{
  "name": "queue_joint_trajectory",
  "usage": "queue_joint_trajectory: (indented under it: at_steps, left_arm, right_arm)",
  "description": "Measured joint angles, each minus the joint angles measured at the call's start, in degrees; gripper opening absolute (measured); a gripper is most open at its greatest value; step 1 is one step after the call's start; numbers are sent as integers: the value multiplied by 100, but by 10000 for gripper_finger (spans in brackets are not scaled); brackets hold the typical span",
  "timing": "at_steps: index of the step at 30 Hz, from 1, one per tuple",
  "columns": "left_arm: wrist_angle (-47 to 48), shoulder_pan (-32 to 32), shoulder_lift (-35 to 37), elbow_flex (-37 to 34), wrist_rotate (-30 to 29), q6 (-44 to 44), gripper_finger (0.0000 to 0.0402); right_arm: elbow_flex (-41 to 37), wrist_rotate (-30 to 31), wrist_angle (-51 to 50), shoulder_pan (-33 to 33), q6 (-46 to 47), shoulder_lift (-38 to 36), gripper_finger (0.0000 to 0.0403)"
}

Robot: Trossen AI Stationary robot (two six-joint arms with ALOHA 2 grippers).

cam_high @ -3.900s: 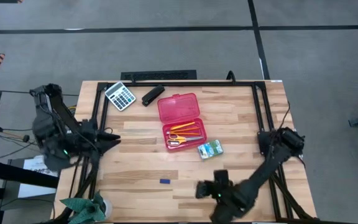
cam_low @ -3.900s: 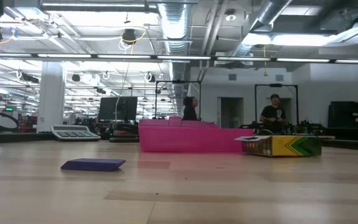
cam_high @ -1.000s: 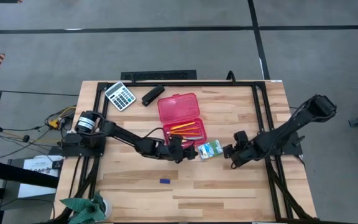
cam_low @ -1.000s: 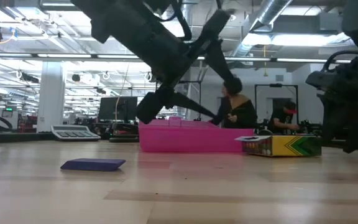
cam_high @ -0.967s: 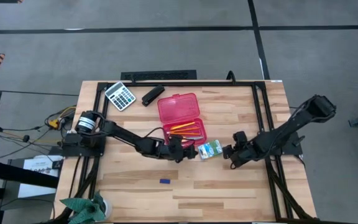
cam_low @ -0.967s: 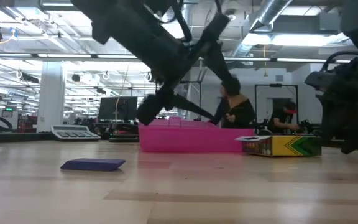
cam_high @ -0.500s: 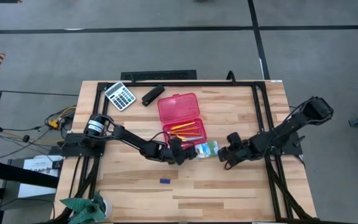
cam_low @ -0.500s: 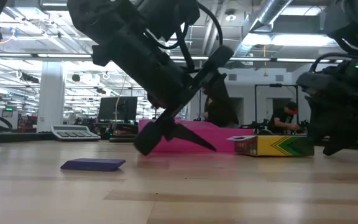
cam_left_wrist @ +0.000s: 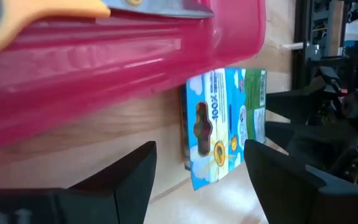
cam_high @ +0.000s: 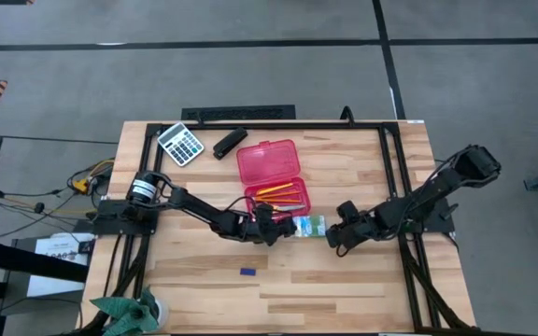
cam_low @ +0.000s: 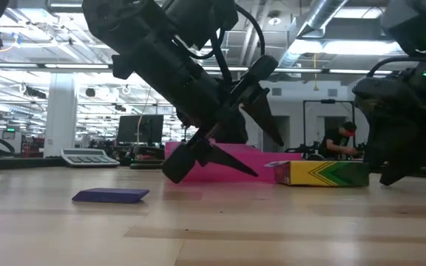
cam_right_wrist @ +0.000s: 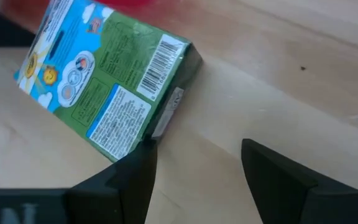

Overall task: Pack school essentials
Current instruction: Put the blue crayon box into the red supply box

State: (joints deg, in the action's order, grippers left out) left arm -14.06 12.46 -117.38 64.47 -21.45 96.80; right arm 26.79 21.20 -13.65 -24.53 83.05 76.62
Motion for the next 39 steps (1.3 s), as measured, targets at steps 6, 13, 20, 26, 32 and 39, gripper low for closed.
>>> queue_joint_trajectory:
  at_steps: [6,13,20,26,32,39]
  left_arm:
    - [-154,1,0,-2,9,-180,218]
    - [-275,-36,0,-2,195,-357,180]
    - [4,-32,0,-2,809,-734,170]
    - [3,18,9,-2,591,-516,187]
    - [-294,-69,-67,-2,355,-467,216]
    - [-571,-47,-202,13,489,-512,196]
  right_arm:
    - [0,-225,152,29,-348,0,254]
    - [0,-315,478,137,-556,27,254]
    - [2,-342,426,150,-571,70,254]
    - [2,-342,406,127,-551,70,254]
    - [2,-342,408,127,-551,70,254]
    - [2,-340,419,127,-553,68,254]
